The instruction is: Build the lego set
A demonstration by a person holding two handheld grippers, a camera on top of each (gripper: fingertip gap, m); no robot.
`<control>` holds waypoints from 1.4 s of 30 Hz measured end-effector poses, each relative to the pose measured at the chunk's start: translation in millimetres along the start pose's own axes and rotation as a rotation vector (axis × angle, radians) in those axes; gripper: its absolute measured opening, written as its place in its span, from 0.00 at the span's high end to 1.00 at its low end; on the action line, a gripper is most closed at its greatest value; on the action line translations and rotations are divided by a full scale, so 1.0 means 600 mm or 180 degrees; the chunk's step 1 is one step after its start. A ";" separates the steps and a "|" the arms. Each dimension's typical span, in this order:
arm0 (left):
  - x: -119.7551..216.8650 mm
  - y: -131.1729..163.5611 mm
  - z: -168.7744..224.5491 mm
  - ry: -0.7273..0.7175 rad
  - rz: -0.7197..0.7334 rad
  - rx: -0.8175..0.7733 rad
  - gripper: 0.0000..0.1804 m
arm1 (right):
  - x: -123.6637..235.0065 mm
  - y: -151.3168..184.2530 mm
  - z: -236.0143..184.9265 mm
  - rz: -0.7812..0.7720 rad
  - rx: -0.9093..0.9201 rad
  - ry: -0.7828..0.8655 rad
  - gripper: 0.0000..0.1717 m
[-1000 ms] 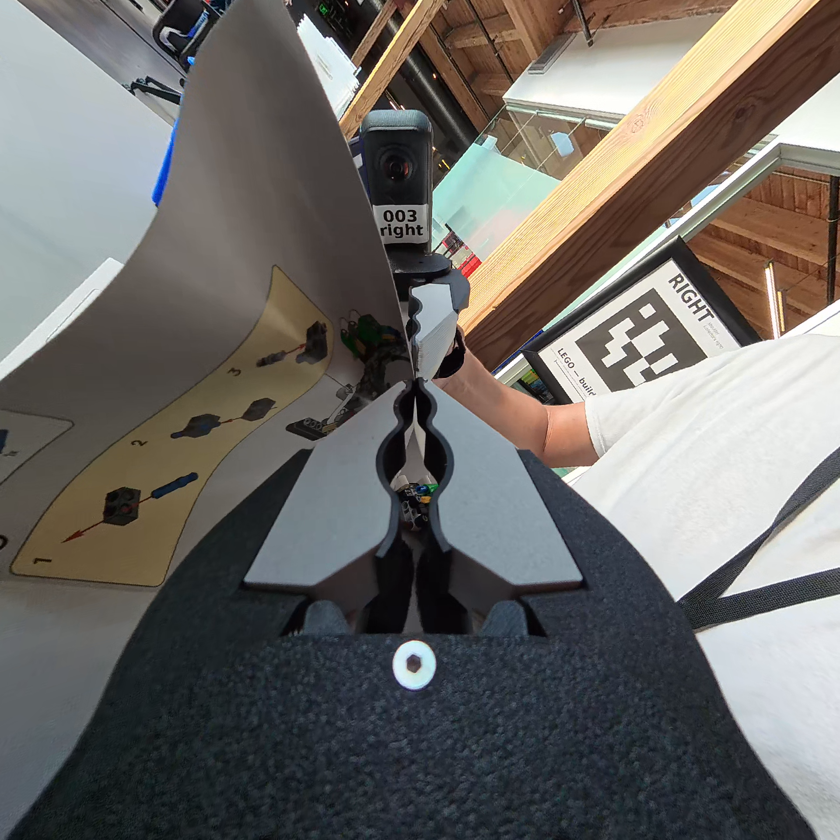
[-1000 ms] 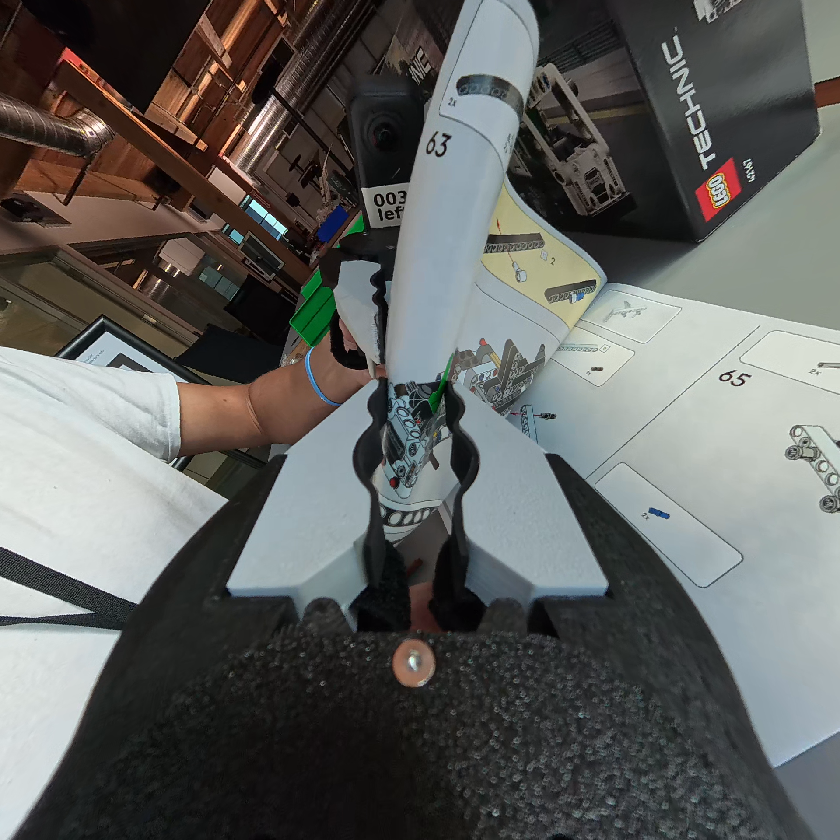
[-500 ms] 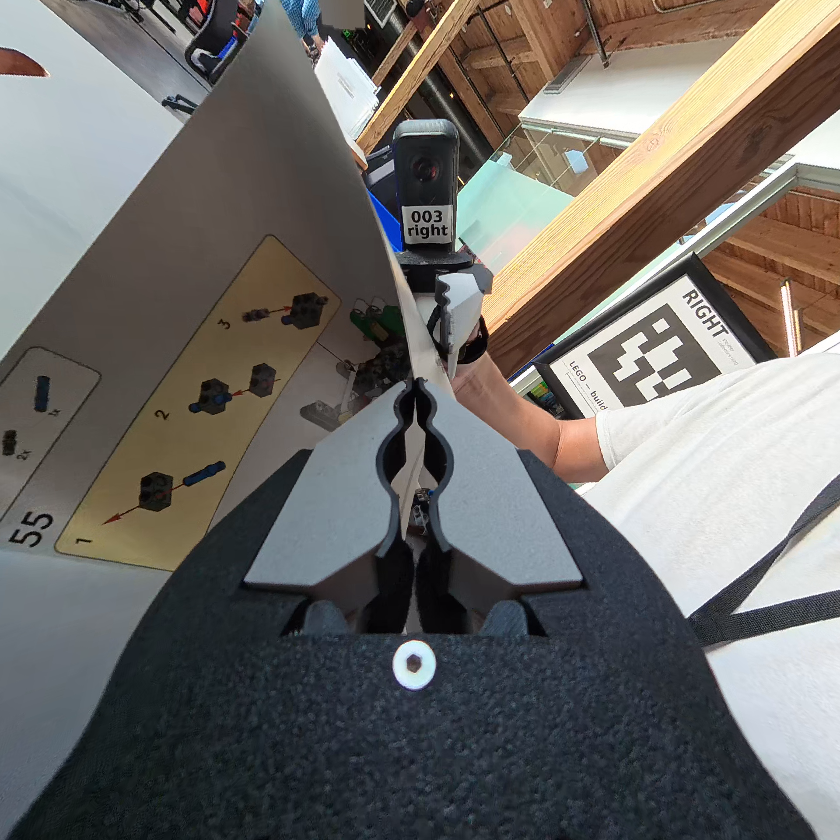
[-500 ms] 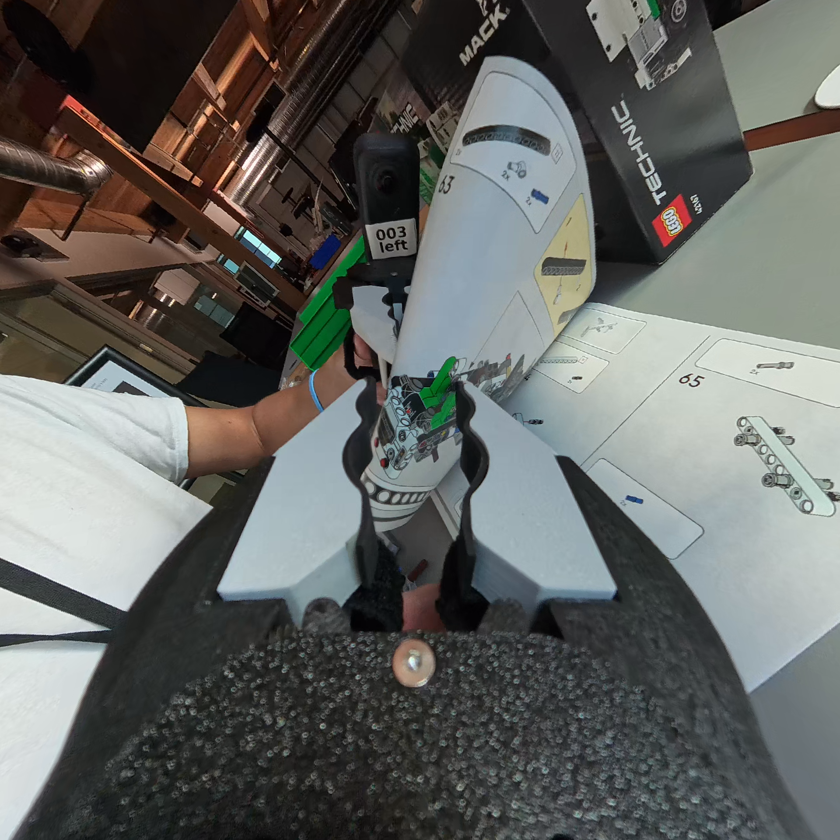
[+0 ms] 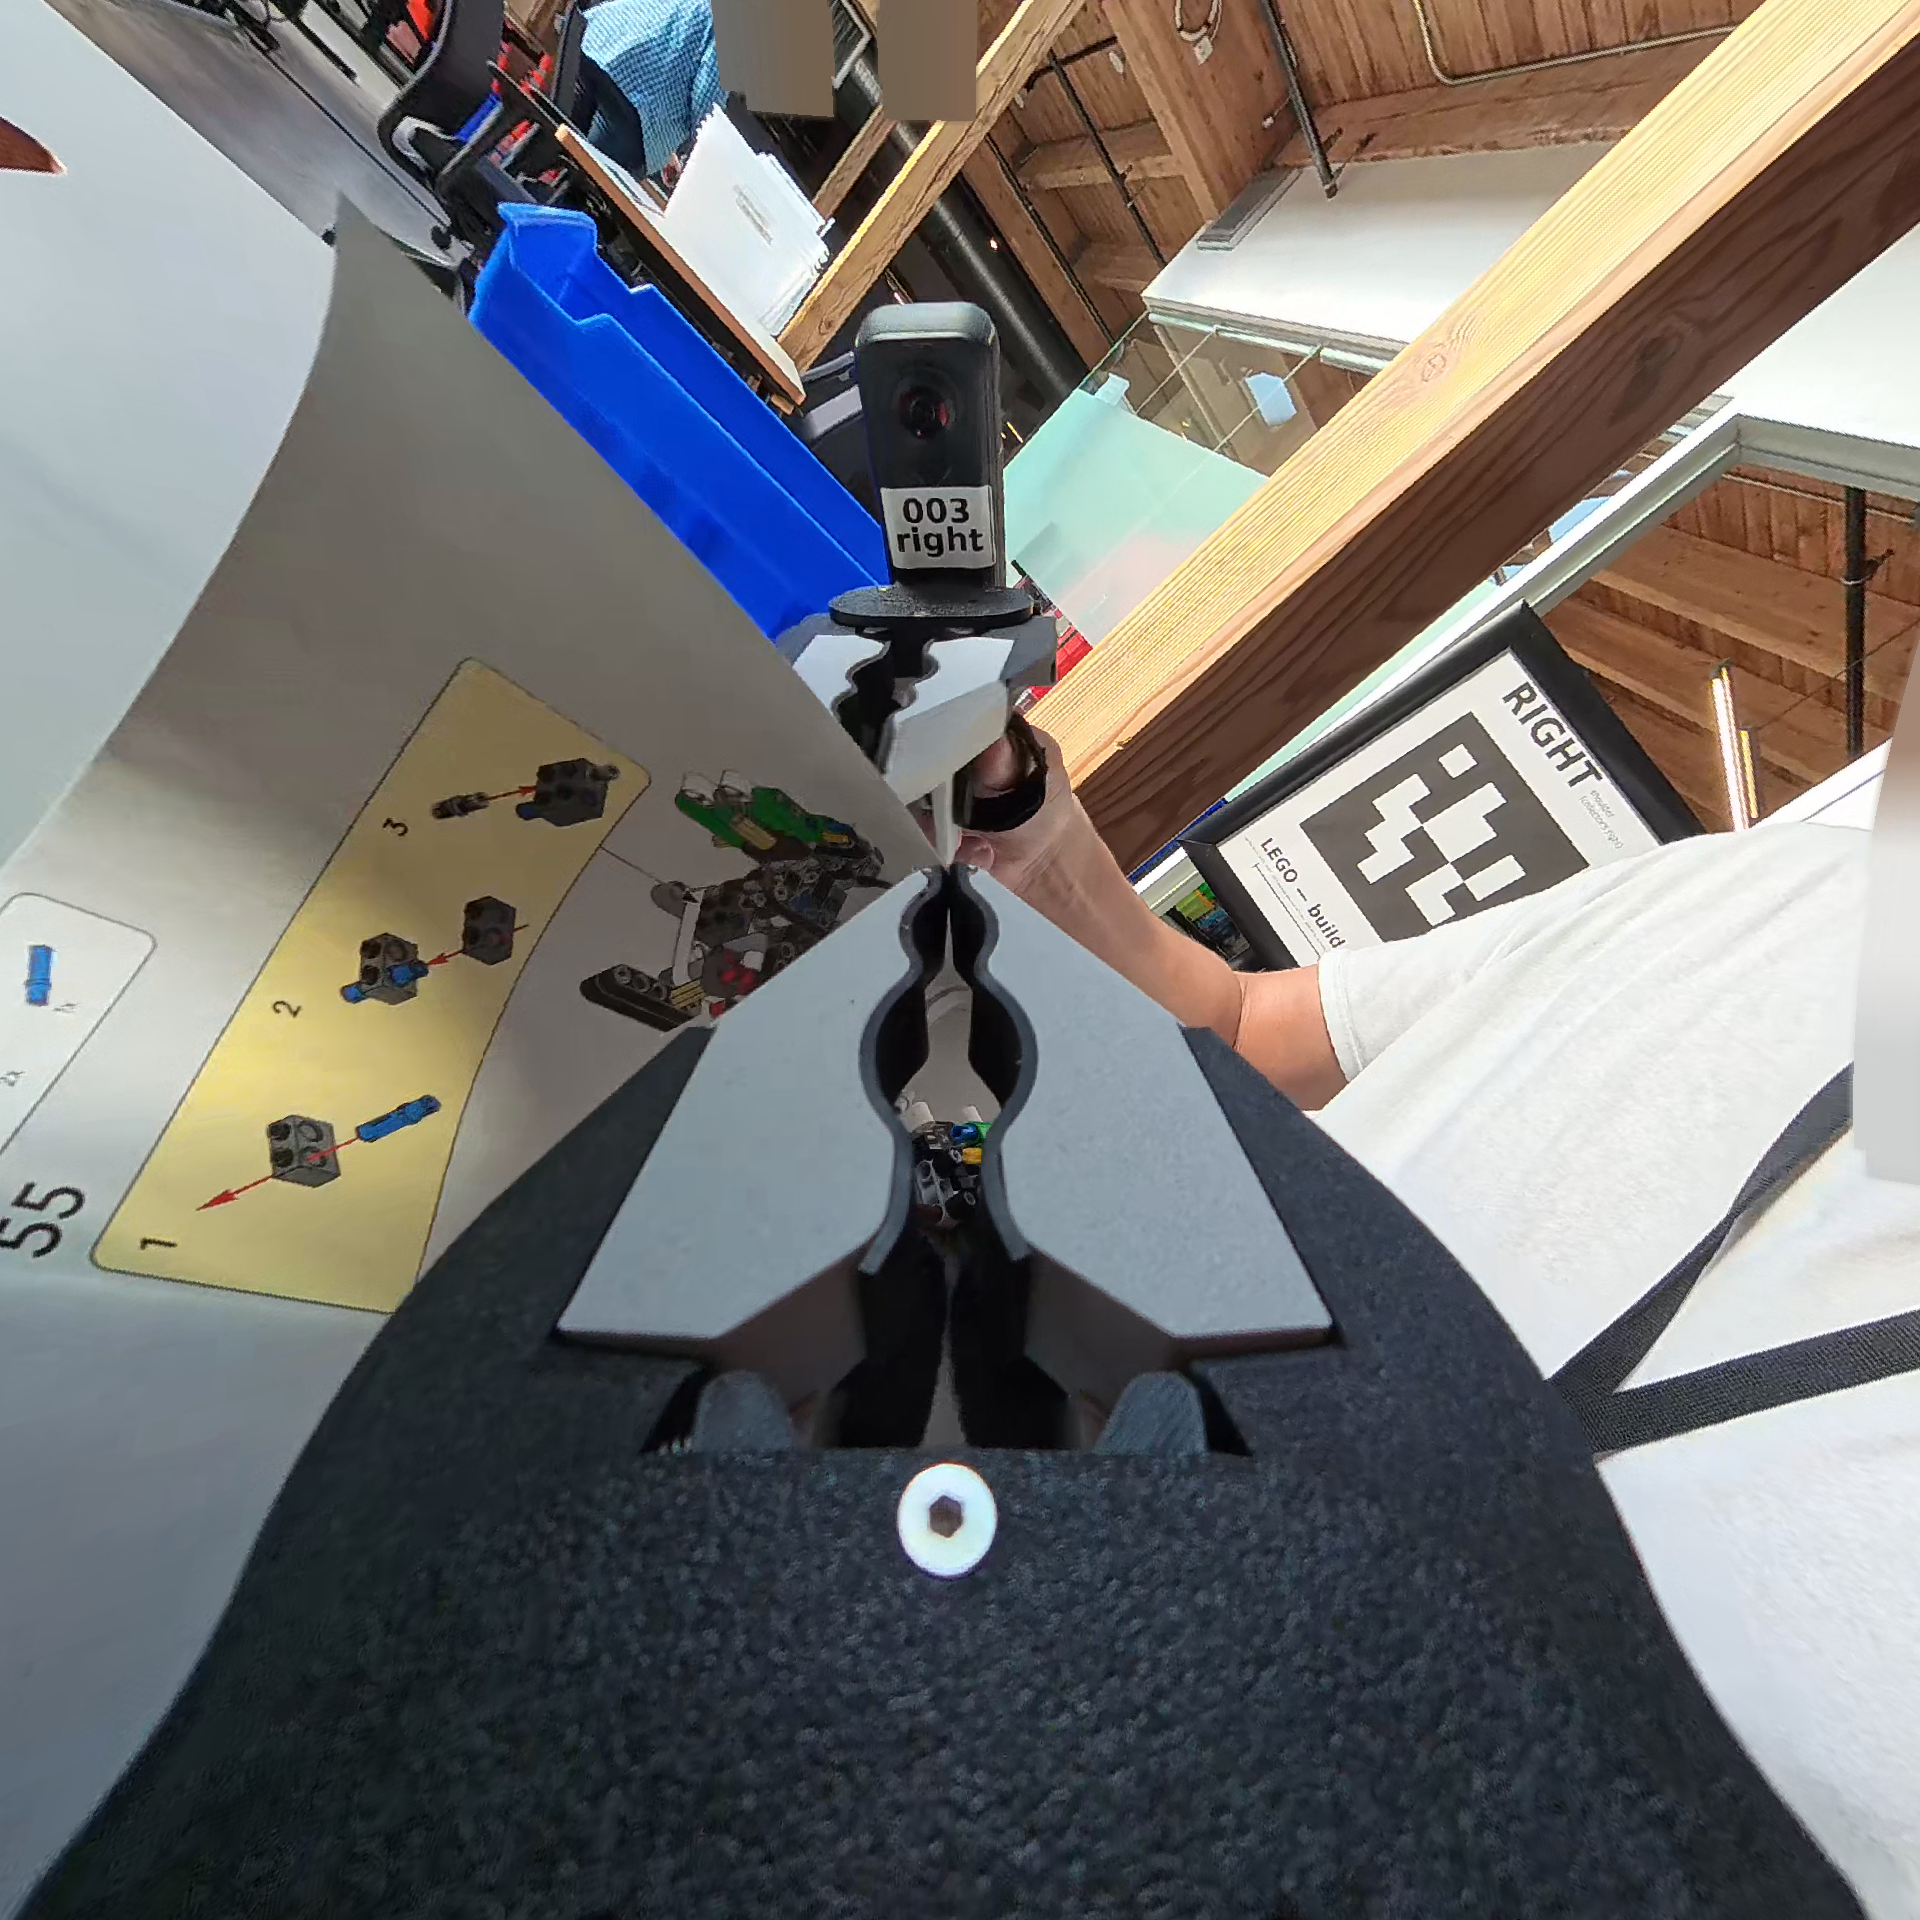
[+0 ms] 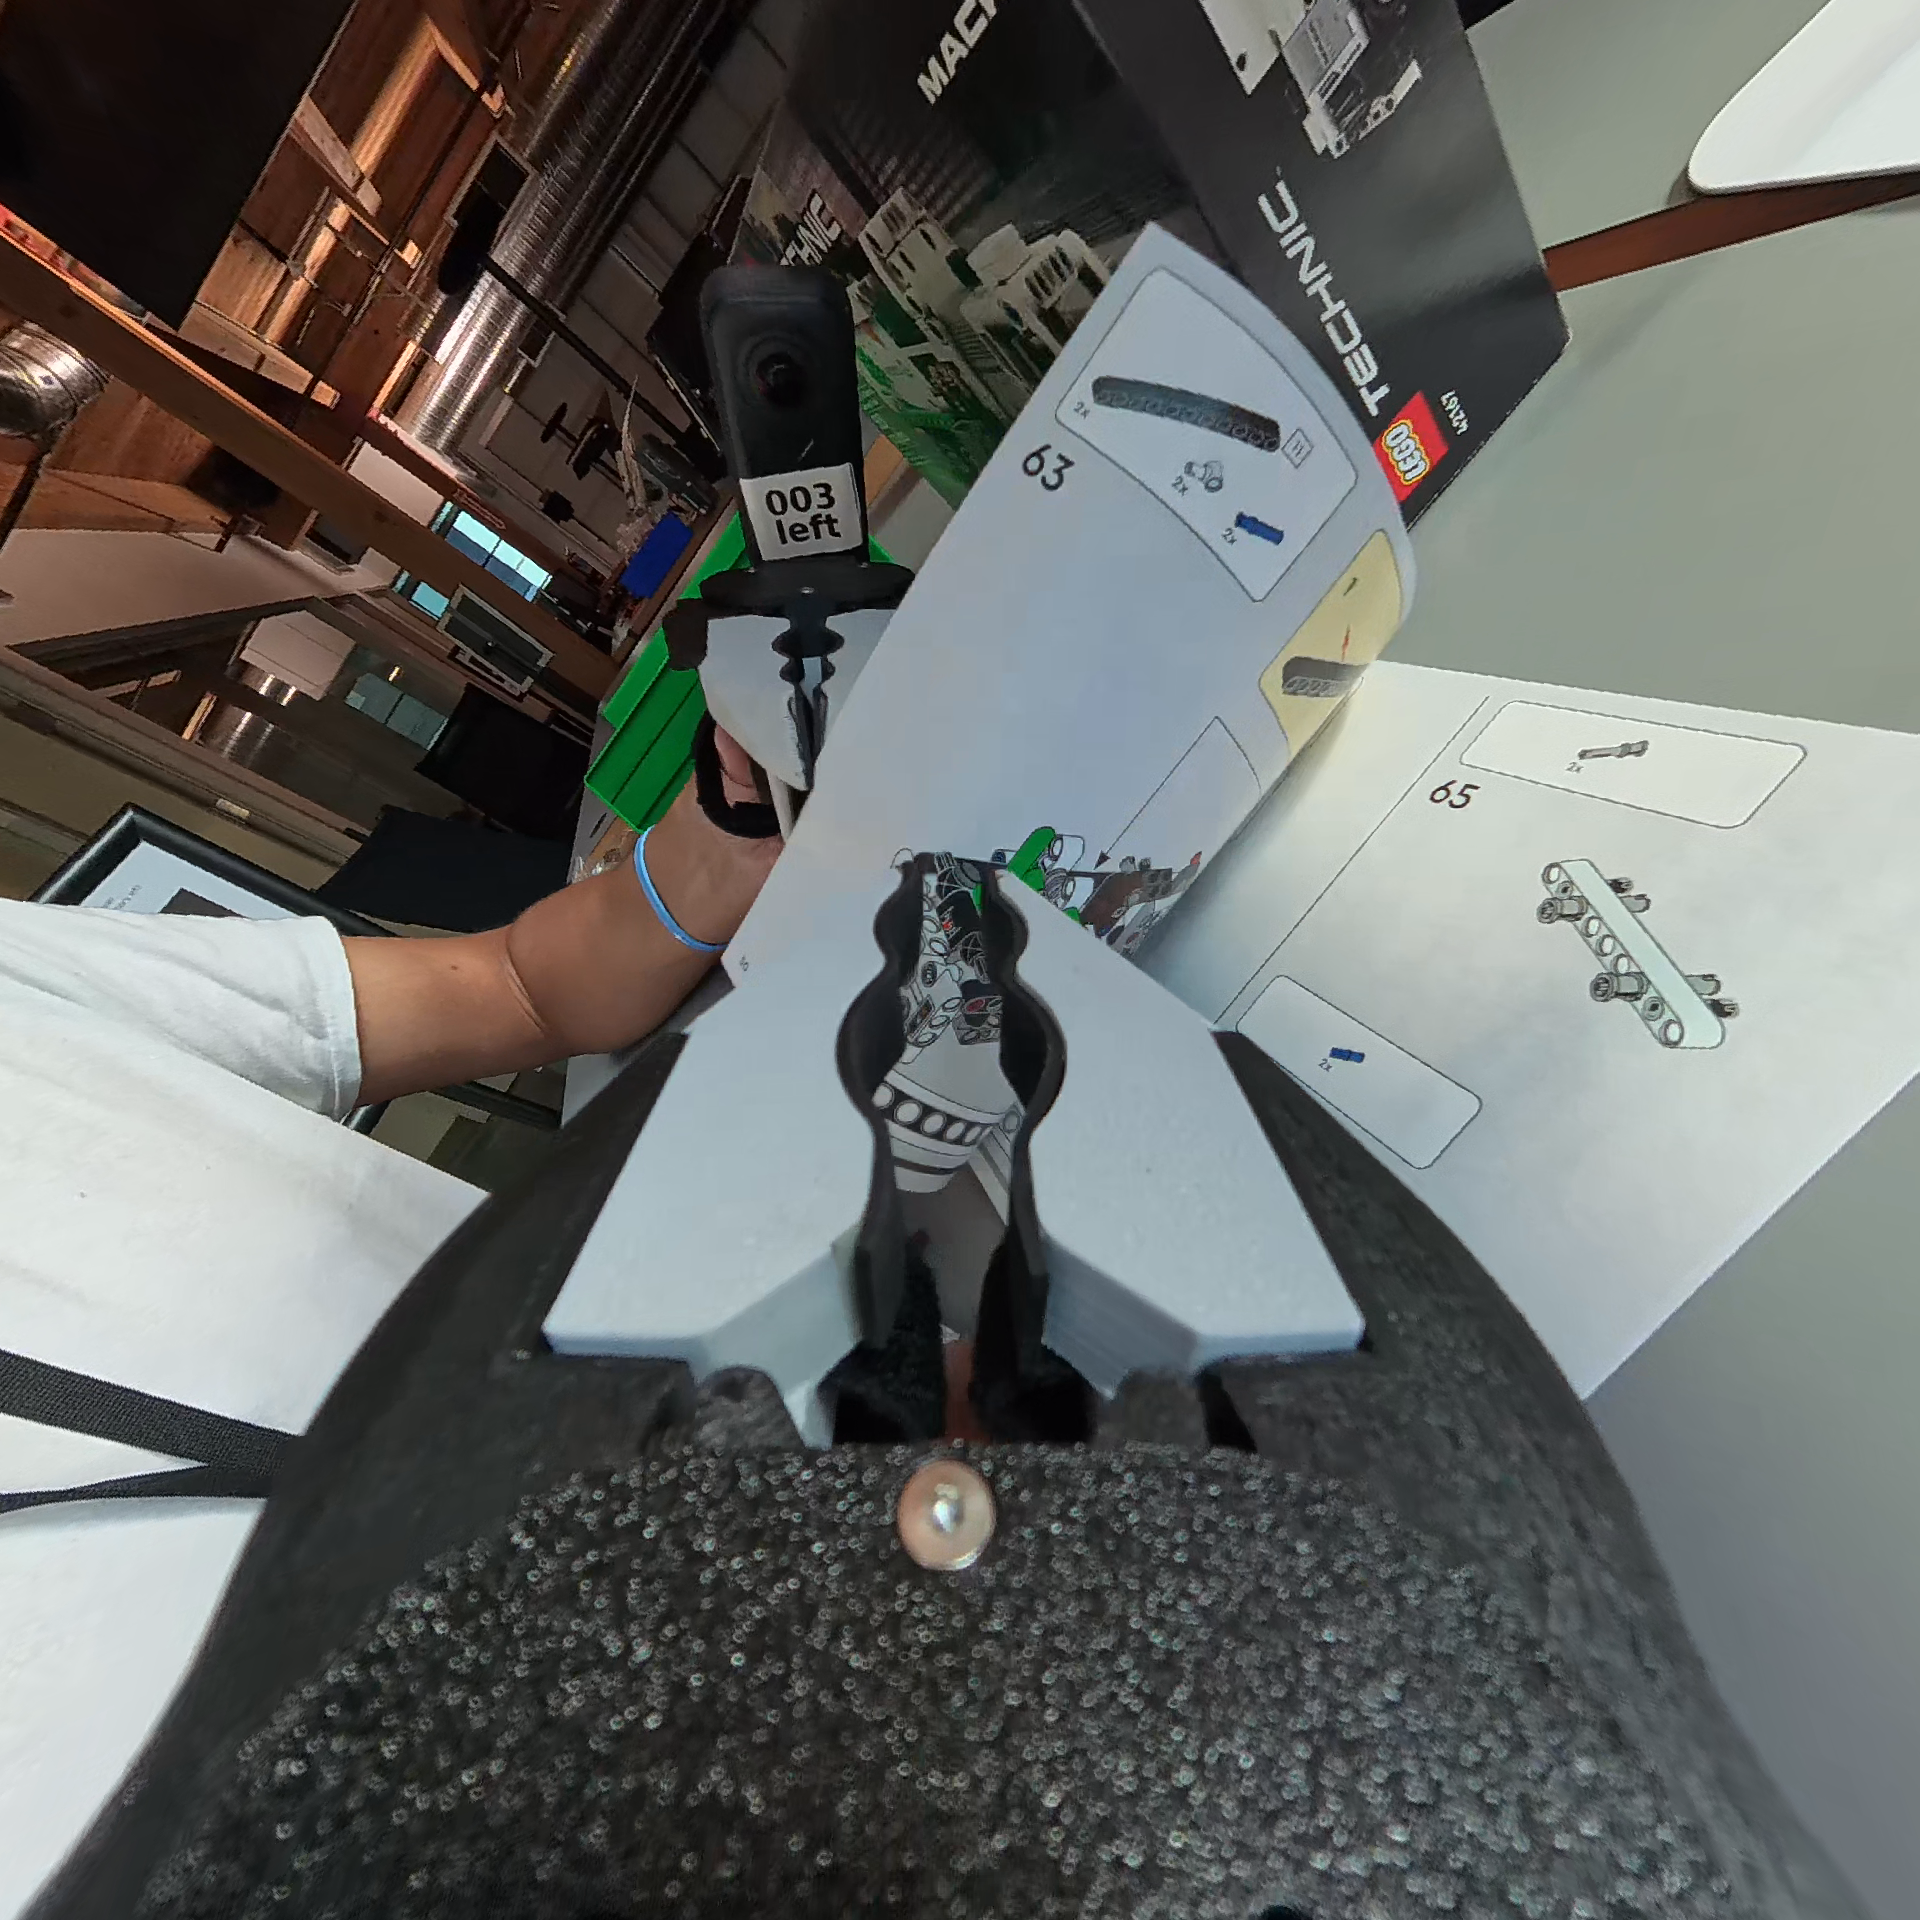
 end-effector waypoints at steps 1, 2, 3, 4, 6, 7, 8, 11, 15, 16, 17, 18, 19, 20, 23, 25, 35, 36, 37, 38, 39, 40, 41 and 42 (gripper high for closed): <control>0.001 0.000 -0.003 -0.0030 0.0007 -0.0005 1.00 | 0.002 -0.007 -0.005 0.0078 -0.0010 -0.0052 0.88; -0.001 0.000 -0.004 -0.0024 0.0013 0.0008 1.00 | 0.005 -0.015 -0.016 0.0153 -0.0039 -0.0167 0.81; -0.004 0.002 -0.003 0.0001 0.0010 0.0033 1.00 | 0.007 -0.020 -0.029 0.0191 -0.0078 -0.0317 0.75; -0.008 0.004 -0.002 0.0020 0.0009 0.0054 1.00 | 0.005 -0.018 -0.035 0.0154 -0.0108 -0.0389 0.71; -0.015 0.006 -0.002 0.0045 0.0038 0.0100 1.00 | -0.008 0.006 -0.035 -0.0080 0.0058 -0.0300 0.67; -0.018 0.005 -0.002 0.0046 0.0067 0.0133 1.00 | -0.016 0.016 -0.030 -0.0161 0.0206 -0.0164 0.65; -0.020 0.004 -0.003 0.0045 0.0099 0.0164 1.00 | -0.022 0.021 -0.030 -0.0185 0.0311 -0.0077 0.64; -0.026 0.001 0.000 0.0099 0.0196 0.0253 1.00 | -0.029 0.022 -0.035 -0.0196 0.0354 -0.0019 0.64; -0.034 0.005 0.001 0.0129 0.0188 0.0272 1.00 | -0.023 0.019 -0.029 -0.0164 0.0225 -0.0078 0.68; -0.036 0.006 0.001 0.0131 0.0185 0.0276 1.00 | -0.021 0.018 -0.030 -0.0151 0.0173 -0.0132 0.67; -0.038 0.007 0.001 0.0149 0.0187 0.0286 1.00 | -0.020 0.017 -0.033 -0.0135 0.0128 -0.0203 0.66; -0.040 0.007 0.001 0.0155 0.0192 0.0294 1.00 | -0.020 0.016 -0.033 -0.0136 0.0093 -0.0228 0.66; -0.042 0.008 0.000 0.0146 0.0188 0.0297 1.00 | -0.020 0.018 -0.031 -0.0151 0.0088 -0.0218 0.66; -0.044 0.010 -0.001 0.0151 0.0176 0.0301 1.00 | -0.021 0.020 -0.031 -0.0166 0.0099 -0.0215 0.66; -0.046 0.012 0.000 0.0177 0.0169 0.0320 1.00 | -0.022 0.023 -0.028 -0.0183 0.0113 -0.0200 0.71; -0.047 0.014 -0.001 0.0172 0.0149 0.0319 1.00 | -0.023 0.024 -0.027 -0.0197 0.0056 -0.0235 0.72; -0.045 0.018 -0.008 0.0129 0.0132 0.0368 1.00 | -0.016 0.025 -0.031 -0.0192 -0.0030 -0.0414 0.81; -0.045 0.018 -0.008 0.0131 0.0126 0.0369 1.00 | -0.015 0.024 -0.032 -0.0190 -0.0036 -0.0432 0.82; -0.045 0.019 -0.008 0.0128 0.0126 0.0368 1.00 | -0.014 0.024 -0.032 -0.0185 -0.0044 -0.0438 0.82; -0.044 0.019 -0.008 0.0131 0.0125 0.0368 1.00 | -0.013 0.022 -0.031 -0.0172 -0.0057 -0.0448 0.83; -0.044 0.019 -0.008 0.0139 0.0128 0.0372 1.00 | -0.011 0.021 -0.031 -0.0161 -0.0077 -0.0454 0.84; -0.043 0.018 -0.007 0.0146 0.0135 0.0377 1.00 | -0.010 0.021 -0.029 -0.0164 -0.0089 -0.0447 0.85; -0.043 0.018 -0.007 0.0150 0.0138 0.0381 1.00 | -0.010 0.021 -0.028 -0.0173 -0.0086 -0.0433 0.85; -0.042 0.018 -0.008 0.0140 0.0136 0.0377 1.00 | -0.010 0.022 -0.027 -0.0176 -0.0081 -0.0418 0.85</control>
Point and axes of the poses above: each gripper's, where its closed fingertips meet, x back along the fingers, y out of its underside, z = x × y across the jaws, the point moved 1 cm from there along x, back along the fingers, and after that the axes turned 9 degrees about y, right-handed, at the moved point
